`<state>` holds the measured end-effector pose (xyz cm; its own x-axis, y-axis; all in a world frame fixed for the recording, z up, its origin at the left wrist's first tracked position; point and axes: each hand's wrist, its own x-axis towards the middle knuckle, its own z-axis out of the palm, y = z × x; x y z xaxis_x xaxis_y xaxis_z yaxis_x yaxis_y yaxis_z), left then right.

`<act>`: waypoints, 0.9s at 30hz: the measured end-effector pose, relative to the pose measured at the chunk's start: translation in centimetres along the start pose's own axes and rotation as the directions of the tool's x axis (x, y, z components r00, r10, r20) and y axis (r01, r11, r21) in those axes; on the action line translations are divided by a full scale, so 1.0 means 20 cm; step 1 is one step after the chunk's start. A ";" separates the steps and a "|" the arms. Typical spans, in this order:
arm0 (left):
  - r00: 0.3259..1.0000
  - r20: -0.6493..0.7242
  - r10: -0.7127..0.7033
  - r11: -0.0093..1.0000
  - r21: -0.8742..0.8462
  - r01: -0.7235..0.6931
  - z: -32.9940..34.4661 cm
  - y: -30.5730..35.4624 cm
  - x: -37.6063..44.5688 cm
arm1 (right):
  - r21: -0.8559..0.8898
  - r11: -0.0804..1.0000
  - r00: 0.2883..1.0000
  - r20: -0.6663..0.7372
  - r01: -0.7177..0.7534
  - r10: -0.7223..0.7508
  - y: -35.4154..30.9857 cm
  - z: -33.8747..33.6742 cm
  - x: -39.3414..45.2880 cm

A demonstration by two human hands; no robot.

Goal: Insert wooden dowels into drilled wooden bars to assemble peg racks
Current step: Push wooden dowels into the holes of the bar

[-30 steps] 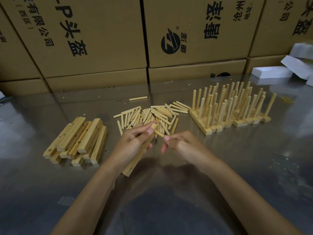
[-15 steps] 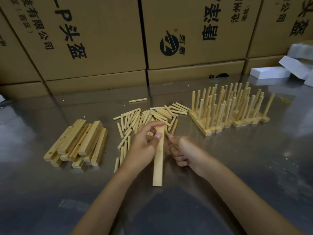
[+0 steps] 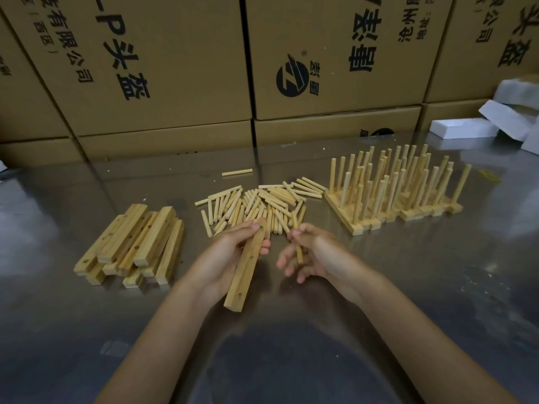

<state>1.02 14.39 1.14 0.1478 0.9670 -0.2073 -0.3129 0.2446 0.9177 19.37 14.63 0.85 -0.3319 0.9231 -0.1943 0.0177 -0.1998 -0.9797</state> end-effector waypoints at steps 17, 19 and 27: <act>0.982 0.187 -0.033 0.999 0.045 0.025 0.00 0.03 0.00 | -0.391 0.847 0.903 -0.087 0.359 -0.422 -0.05 -0.01 -0.03; 0.983 0.184 -0.022 0.999 0.048 0.013 0.00 0.03 0.00 | -0.414 0.835 0.899 -0.079 0.363 -0.430 -0.04 0.00 -0.02; 0.980 0.198 0.009 0.998 0.060 -0.021 0.00 0.05 -0.02 | -0.430 0.814 0.897 -0.024 0.390 -0.442 -0.02 0.00 -0.02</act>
<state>0.73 14.16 2.10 0.3274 0.9362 -0.1278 -0.2595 0.2191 0.9405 19.56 14.40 1.22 -0.2832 0.9238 0.2577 0.2905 0.3387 -0.8949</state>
